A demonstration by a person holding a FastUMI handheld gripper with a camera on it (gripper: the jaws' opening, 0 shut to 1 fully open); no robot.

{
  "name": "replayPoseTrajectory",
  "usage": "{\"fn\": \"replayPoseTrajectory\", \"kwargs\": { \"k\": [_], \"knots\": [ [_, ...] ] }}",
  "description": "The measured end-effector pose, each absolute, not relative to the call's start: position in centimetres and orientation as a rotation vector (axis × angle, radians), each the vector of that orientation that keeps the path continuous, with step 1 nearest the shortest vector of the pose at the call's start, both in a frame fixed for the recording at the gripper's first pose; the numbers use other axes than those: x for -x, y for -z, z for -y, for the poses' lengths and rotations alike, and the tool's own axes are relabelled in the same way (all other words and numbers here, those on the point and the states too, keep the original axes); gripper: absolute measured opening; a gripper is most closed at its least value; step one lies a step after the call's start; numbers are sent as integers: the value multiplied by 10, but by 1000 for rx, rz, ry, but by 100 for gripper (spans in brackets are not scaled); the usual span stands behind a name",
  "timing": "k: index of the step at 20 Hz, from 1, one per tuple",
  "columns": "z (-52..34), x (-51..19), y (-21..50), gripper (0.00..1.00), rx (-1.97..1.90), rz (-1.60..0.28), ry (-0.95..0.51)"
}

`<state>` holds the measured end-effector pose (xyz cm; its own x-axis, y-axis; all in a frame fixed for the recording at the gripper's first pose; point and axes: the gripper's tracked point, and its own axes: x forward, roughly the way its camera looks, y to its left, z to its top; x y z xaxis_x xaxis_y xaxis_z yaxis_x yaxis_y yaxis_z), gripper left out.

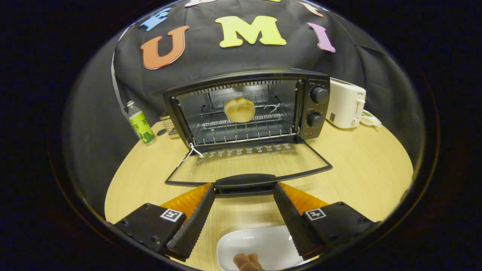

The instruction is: Open the toaster oven, put the food inside, and close the toaster oven door.

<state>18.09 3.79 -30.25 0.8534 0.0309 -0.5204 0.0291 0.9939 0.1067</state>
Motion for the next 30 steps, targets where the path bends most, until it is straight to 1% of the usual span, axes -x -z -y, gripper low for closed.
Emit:
{"fn": "replayPoseTrajectory", "kwargs": {
  "k": [2,5,10,15,20,24,30],
  "knots": [
    [-38,-182,291,100,-97,-517,0],
    [-38,-189,265,100,-45,-420,-1],
    [-39,-201,243,100,43,-306,14],
    [-39,-222,216,100,94,-178,-25],
    [-35,-231,191,100,27,-131,-57],
    [-21,-215,169,100,28,-100,-38],
    [-5,-166,124,100,-1,-73,0]
  ]
}}
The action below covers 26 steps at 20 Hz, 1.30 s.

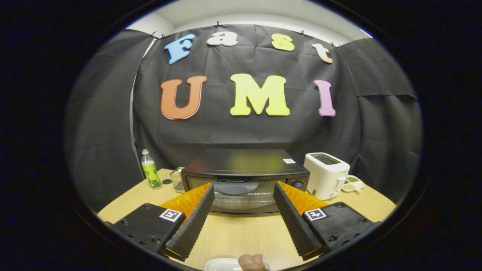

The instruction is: Open the toaster oven, put the food inside, and close the toaster oven door.

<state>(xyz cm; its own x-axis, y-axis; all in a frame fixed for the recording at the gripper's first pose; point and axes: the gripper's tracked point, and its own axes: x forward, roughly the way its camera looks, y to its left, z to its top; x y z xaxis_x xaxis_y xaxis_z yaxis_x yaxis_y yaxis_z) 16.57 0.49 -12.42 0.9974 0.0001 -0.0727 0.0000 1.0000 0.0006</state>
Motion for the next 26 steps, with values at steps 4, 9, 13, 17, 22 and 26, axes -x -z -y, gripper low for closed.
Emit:
{"fn": "replayPoseTrajectory", "kwargs": {
  "k": [4,9,13,17,22,26],
  "knots": [
    [-1,-121,81,100,-19,-21,12],
    [-2,-56,28,100,-39,33,16],
    [3,-5,-1,100,-50,100,11],
    [12,40,9,100,-14,121,27],
    [11,71,23,100,-13,127,-7],
    [8,82,32,100,27,105,-37]
  ]
}}
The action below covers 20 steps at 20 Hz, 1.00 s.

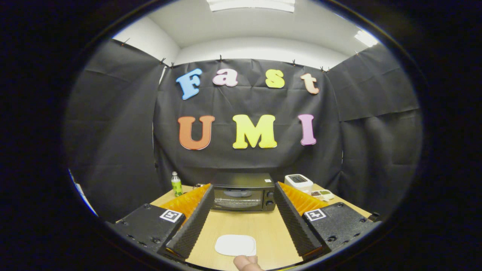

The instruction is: Open the toaster oven, put the food inside, and close the toaster oven door.

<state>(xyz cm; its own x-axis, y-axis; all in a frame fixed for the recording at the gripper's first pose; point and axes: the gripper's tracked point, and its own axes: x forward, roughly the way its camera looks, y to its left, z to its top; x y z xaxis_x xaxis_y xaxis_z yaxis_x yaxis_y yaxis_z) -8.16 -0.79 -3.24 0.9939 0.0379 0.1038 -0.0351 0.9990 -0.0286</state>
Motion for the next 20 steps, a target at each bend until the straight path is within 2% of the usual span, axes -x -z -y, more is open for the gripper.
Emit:
{"fn": "replayPoseTrajectory", "kwargs": {
  "k": [20],
  "knots": [
    [-1,103,33,100,19,110,-69]
  ]
}}
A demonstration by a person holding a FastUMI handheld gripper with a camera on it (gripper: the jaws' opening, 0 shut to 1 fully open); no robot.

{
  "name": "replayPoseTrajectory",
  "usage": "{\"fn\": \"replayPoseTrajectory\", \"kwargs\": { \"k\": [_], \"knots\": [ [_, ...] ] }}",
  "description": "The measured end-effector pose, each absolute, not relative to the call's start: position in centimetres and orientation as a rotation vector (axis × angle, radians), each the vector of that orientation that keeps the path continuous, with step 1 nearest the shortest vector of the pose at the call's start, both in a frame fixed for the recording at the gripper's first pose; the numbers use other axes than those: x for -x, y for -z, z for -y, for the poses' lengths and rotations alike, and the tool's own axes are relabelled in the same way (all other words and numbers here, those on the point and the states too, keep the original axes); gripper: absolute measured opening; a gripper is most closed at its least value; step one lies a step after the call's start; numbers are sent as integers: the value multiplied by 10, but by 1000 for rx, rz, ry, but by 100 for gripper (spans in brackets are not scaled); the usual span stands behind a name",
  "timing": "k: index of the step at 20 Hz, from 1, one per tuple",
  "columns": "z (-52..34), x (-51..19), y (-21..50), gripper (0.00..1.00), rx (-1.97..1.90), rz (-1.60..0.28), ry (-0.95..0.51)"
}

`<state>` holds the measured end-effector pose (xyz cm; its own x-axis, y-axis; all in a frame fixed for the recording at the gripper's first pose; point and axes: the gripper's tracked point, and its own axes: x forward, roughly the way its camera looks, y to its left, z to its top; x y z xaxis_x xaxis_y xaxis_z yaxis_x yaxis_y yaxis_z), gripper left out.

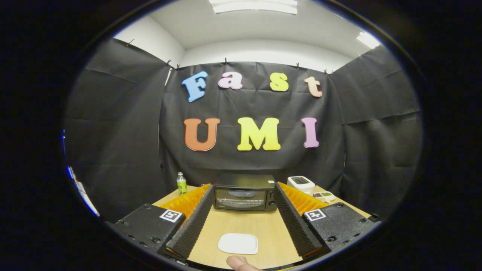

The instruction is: Open the toaster oven, put the food inside, and close the toaster oven door.

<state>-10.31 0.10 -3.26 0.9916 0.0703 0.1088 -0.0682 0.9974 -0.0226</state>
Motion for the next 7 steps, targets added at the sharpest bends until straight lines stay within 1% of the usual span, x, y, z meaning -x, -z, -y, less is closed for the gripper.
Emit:
{"fn": "replayPoseTrajectory", "kwargs": {
  "k": [7],
  "knots": [
    [-1,107,36,100,20,102,-60]
  ]
}}
